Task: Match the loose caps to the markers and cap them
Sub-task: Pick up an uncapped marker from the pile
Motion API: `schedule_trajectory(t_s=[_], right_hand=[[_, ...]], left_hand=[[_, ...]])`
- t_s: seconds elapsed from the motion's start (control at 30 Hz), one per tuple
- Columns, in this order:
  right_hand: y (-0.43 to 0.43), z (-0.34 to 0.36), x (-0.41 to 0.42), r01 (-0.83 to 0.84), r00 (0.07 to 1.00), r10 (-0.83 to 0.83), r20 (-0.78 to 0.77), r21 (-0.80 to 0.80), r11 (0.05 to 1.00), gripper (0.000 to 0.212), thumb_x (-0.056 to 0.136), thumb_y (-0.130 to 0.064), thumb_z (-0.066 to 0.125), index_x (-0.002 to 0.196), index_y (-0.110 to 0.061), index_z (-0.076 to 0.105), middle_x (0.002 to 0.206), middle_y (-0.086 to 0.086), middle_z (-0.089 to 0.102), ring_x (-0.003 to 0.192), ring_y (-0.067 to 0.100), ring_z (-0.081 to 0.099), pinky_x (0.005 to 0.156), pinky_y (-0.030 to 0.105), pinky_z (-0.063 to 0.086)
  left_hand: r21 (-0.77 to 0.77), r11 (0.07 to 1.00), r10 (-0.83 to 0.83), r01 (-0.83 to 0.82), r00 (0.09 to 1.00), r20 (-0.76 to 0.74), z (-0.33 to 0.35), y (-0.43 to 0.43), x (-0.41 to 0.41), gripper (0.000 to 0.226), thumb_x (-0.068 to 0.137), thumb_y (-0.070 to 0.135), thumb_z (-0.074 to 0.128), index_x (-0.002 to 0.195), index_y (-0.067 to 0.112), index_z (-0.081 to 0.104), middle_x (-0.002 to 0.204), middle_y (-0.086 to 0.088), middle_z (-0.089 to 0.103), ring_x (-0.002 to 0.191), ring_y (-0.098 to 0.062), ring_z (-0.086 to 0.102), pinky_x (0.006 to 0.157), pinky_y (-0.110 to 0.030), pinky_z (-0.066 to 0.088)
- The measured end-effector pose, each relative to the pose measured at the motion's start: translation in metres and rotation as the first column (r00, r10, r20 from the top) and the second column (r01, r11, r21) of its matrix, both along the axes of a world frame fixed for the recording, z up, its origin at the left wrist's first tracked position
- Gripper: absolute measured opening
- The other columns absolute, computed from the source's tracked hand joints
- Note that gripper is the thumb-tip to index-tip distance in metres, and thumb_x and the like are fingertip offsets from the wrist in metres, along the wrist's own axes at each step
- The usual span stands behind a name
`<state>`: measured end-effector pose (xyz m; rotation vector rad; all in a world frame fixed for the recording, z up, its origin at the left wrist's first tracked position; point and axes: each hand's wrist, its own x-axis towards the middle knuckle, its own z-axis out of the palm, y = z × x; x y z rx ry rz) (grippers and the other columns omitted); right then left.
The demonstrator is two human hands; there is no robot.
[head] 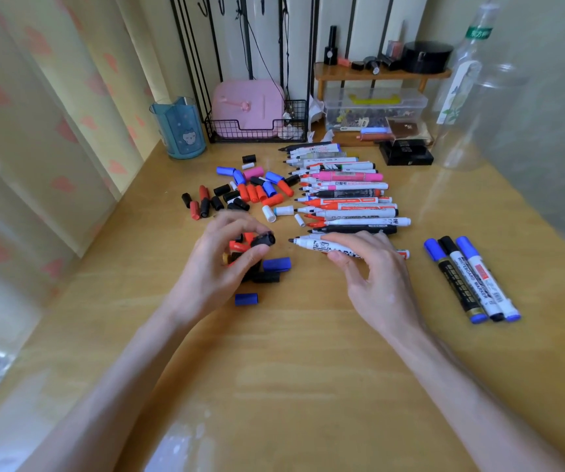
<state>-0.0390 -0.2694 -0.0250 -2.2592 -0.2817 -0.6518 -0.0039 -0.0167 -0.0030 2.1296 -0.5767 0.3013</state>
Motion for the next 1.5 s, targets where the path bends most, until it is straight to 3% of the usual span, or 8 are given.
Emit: schedule_trajectory(t_s=[0.13,0.37,0.5,0.67,0.83,0.97,1.33,1.5], right_hand=[[0.000,-0.001,0.000,0.003,1.000,-0.003,-0.001,-0.005,1.000,0.026,0.099,-0.010,0.069,0.122,-0.021,0.075,0.098,-0.009,0.069,0.097,0.020,0.057,0.089,0.026,0.045],[0.000,0.000,0.000,-0.009,1.000,0.009,-0.009,0.005,1.000,0.026,0.099,-0.012,0.069,0.122,-0.022,0.075,0.097,-0.010,0.068,0.097,0.018,0.057,0.090,0.022,0.044],[0.001,0.001,-0.001,-0.031,1.000,0.031,0.006,-0.001,1.000,0.027,0.098,-0.011,0.069,0.122,-0.023,0.075,0.099,-0.010,0.069,0.096,0.020,0.057,0.091,0.025,0.045],[0.003,0.002,-0.002,-0.087,0.996,0.088,0.024,-0.021,0.996,0.027,0.099,-0.013,0.069,0.123,-0.024,0.075,0.105,-0.012,0.070,0.097,0.019,0.056,0.091,0.027,0.046],[0.004,0.003,-0.004,-0.128,0.990,0.130,0.049,-0.037,0.991,0.025,0.098,-0.014,0.070,0.121,-0.021,0.076,0.104,-0.012,0.070,0.098,0.017,0.056,0.091,0.021,0.043],[0.003,0.002,-0.005,-0.114,0.991,0.119,0.067,-0.075,0.991,0.024,0.097,-0.016,0.068,0.119,-0.020,0.077,0.101,-0.011,0.070,0.092,0.020,0.055,0.089,0.022,0.043],[0.003,0.001,-0.008,-0.095,0.994,0.096,0.051,-0.016,0.995,0.027,0.094,-0.009,0.072,0.117,-0.021,0.079,0.097,-0.010,0.073,0.089,0.018,0.055,0.087,0.020,0.044],[0.004,0.001,0.000,-0.034,0.999,0.034,0.009,-0.030,0.999,0.028,0.097,-0.011,0.070,0.121,-0.022,0.076,0.096,-0.008,0.071,0.091,0.023,0.057,0.086,0.033,0.047]], left_hand=[[-0.107,0.993,0.048,-0.054,0.997,-0.053,0.001,-0.003,-0.001,0.013,0.095,0.017,0.075,0.106,0.017,0.067,0.082,0.004,0.051,0.070,-0.007,0.048,0.067,-0.020,0.039],[-0.256,0.967,-0.084,0.015,0.961,-0.262,-0.002,-0.008,-0.007,0.013,0.104,0.013,0.061,0.107,0.003,0.053,0.081,0.002,0.070,0.075,-0.031,0.065,0.075,-0.038,0.053],[-0.284,0.957,-0.156,0.055,0.926,-0.344,0.002,-0.010,-0.011,0.014,0.104,0.015,0.062,0.110,0.004,0.055,0.085,-0.005,0.077,0.076,-0.026,0.069,0.086,-0.032,0.053],[-0.253,0.964,-0.173,0.083,0.916,-0.360,0.001,-0.012,-0.012,0.012,0.104,0.019,0.062,0.108,0.010,0.056,0.086,-0.005,0.074,0.064,-0.019,0.063,0.077,-0.041,0.048],[-0.047,0.987,-0.160,0.154,0.963,-0.218,-0.002,-0.010,-0.013,0.008,0.106,0.020,0.061,0.100,0.020,0.066,0.074,0.014,0.064,0.058,-0.009,0.051,0.060,-0.029,0.044],[0.158,0.983,-0.090,0.091,0.996,-0.016,-0.004,-0.011,-0.012,0.018,0.103,0.034,0.057,0.107,0.022,0.071,0.080,0.020,0.065,0.074,-0.005,0.059,0.067,-0.019,0.044],[0.182,0.978,-0.108,0.098,0.993,0.049,0.000,-0.018,-0.015,0.014,0.105,0.024,0.061,0.110,0.016,0.072,0.084,0.024,0.063,0.077,0.004,0.059,0.069,-0.009,0.039],[0.214,0.977,0.007,-0.025,0.997,0.082,-0.001,-0.003,0.002,0.015,0.103,0.017,0.064,0.115,0.022,0.071,0.101,0.021,0.066,0.092,-0.005,0.058,0.082,-0.014,0.042]])
